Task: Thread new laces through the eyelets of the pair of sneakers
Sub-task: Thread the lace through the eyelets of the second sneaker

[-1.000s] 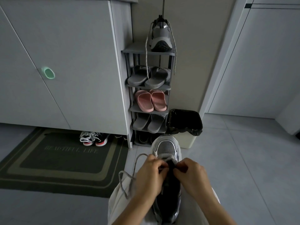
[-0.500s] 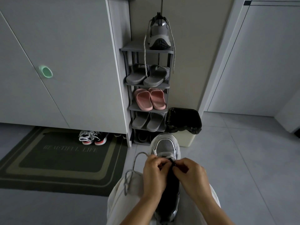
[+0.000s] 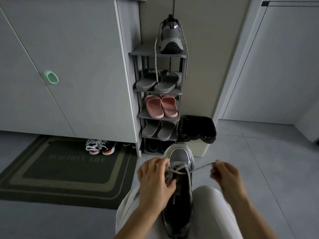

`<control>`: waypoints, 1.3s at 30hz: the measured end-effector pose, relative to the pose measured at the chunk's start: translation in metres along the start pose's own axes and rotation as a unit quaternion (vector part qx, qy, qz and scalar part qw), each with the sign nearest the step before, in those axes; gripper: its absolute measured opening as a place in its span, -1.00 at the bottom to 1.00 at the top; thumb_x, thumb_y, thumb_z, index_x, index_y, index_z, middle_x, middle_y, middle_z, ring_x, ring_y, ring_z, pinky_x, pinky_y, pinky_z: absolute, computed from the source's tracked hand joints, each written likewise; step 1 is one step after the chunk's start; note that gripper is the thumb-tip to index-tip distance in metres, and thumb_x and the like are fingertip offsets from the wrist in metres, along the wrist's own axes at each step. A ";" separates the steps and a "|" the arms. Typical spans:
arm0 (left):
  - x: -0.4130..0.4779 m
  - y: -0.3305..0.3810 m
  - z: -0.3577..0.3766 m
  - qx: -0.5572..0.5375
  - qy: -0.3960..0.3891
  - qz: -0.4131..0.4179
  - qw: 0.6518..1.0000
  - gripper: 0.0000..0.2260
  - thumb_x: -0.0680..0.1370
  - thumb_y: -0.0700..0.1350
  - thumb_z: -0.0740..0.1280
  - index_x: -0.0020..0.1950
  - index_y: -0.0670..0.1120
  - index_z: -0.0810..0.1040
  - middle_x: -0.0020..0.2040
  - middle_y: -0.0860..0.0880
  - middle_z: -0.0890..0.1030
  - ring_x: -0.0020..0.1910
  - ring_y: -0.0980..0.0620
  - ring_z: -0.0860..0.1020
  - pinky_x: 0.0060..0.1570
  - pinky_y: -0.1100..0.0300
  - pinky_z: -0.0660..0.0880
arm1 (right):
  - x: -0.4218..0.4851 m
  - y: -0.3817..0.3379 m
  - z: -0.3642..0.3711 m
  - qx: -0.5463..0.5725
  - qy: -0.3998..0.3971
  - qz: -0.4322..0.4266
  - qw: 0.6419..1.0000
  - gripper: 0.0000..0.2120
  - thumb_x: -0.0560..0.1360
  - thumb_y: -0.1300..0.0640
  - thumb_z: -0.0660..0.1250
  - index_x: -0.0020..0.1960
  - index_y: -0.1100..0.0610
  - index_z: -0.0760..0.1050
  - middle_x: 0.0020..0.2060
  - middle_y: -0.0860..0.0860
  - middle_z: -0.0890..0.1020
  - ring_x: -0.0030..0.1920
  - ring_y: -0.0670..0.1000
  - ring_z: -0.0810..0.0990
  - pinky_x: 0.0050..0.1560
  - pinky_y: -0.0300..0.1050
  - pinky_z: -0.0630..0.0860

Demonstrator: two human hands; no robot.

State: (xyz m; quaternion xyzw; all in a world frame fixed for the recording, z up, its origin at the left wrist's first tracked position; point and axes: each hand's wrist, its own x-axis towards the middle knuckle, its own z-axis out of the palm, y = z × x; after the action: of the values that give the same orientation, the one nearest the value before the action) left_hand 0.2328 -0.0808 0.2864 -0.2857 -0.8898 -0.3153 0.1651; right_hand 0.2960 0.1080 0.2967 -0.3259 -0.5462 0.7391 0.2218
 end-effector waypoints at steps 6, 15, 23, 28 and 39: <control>-0.006 -0.008 -0.004 -0.008 0.047 -0.014 0.999 -0.33 0.15 0.02 0.54 0.17 -0.02 0.34 0.16 0.04 0.33 0.18 0.03 0.30 0.16 -0.20 0.40 | 0.038 -0.035 -0.054 0.333 0.129 0.079 0.931 -0.72 0.60 0.19 0.09 -0.28 0.12 0.34 -0.55 -0.09 0.55 -0.54 -0.22 0.53 -0.46 -0.42 0.46; 0.012 -0.052 0.000 -0.272 -0.071 -0.273 0.920 -0.82 0.57 -0.13 0.20 0.17 -0.06 0.45 0.15 -0.03 0.52 0.16 0.00 0.49 0.02 0.33 0.33 | 0.009 0.009 -0.001 -0.052 -0.019 0.192 0.980 -0.74 0.54 0.05 0.22 -0.08 0.28 0.42 -0.43 0.15 0.63 -0.48 0.01 0.56 -0.52 -0.20 0.47; 0.029 -0.042 0.019 -0.305 -0.109 -0.317 0.892 -0.89 0.59 -0.13 0.16 -0.01 -0.12 0.44 -0.10 -0.06 0.53 -0.05 -0.03 0.49 -0.05 0.22 0.32 | -0.014 0.011 0.032 -0.098 -0.127 0.133 0.978 -0.72 0.53 0.13 0.25 -0.33 0.18 0.47 -0.50 0.02 0.45 -0.55 -0.09 0.34 -0.56 -0.30 0.29; 0.021 -0.036 0.026 -0.306 -0.076 -0.302 0.900 -0.72 0.61 -0.06 0.07 -0.06 -0.22 0.45 -0.16 -0.15 0.55 -0.13 -0.10 0.52 -0.08 0.13 0.40 | 0.017 0.004 0.012 0.210 0.018 0.116 0.971 -0.72 0.58 0.25 0.10 -0.31 0.17 0.33 -0.64 -0.03 0.43 -0.64 -0.16 0.36 -0.63 -0.37 0.31; 0.010 -0.037 0.013 -0.422 -0.227 -0.231 0.847 -0.91 0.40 -0.09 0.31 -0.17 -0.09 0.50 -0.27 0.03 0.52 -0.25 0.15 0.48 -0.19 0.38 0.40 | 0.017 0.014 0.019 0.022 -0.079 0.211 0.974 -0.68 0.54 0.01 0.22 -0.25 0.24 0.46 -0.54 0.05 0.54 -0.55 -0.04 0.48 -0.48 -0.23 0.39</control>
State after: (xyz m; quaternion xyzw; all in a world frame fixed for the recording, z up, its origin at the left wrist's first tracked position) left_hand 0.2007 -0.0924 0.2643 -0.1781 -0.7238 -0.6157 -0.2557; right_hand 0.2714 0.1029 0.2834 -0.3690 -0.4644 0.8047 0.0242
